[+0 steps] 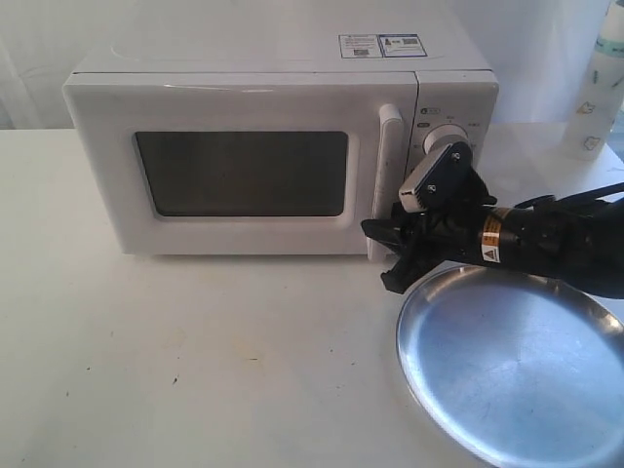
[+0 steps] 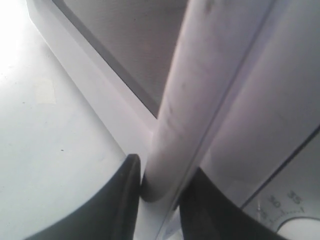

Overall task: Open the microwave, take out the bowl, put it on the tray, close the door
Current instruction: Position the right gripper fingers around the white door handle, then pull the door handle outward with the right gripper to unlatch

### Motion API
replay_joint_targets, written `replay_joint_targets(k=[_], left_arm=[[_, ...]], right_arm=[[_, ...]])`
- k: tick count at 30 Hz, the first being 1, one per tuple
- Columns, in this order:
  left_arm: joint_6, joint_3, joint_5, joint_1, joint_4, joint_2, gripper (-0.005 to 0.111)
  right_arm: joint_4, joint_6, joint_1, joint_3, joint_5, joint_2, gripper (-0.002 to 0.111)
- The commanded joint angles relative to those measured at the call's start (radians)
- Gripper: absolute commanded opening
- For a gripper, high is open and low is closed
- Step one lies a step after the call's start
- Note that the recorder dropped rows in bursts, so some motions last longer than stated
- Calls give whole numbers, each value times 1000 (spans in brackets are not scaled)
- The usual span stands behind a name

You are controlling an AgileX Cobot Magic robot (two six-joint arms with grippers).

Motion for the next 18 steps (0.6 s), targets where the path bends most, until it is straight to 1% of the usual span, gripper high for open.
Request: replay_joint_targets(k=[1,5,10,18], left_arm=[[0,-3,3,-5,-10,-2,0],[0,-3,3,-5,-10,-2,0],[0,-3,3,-5,-10,-2,0],[0,-3,3,-5,-10,-2,0]], right_arm=[[-157,-30,6,-5,-77,-10,0],[-192,-32,6,12,-105,-24,0],[-243,-24,6,14,-185,-26,0],[-270,1,6,40,-167,-26,0]])
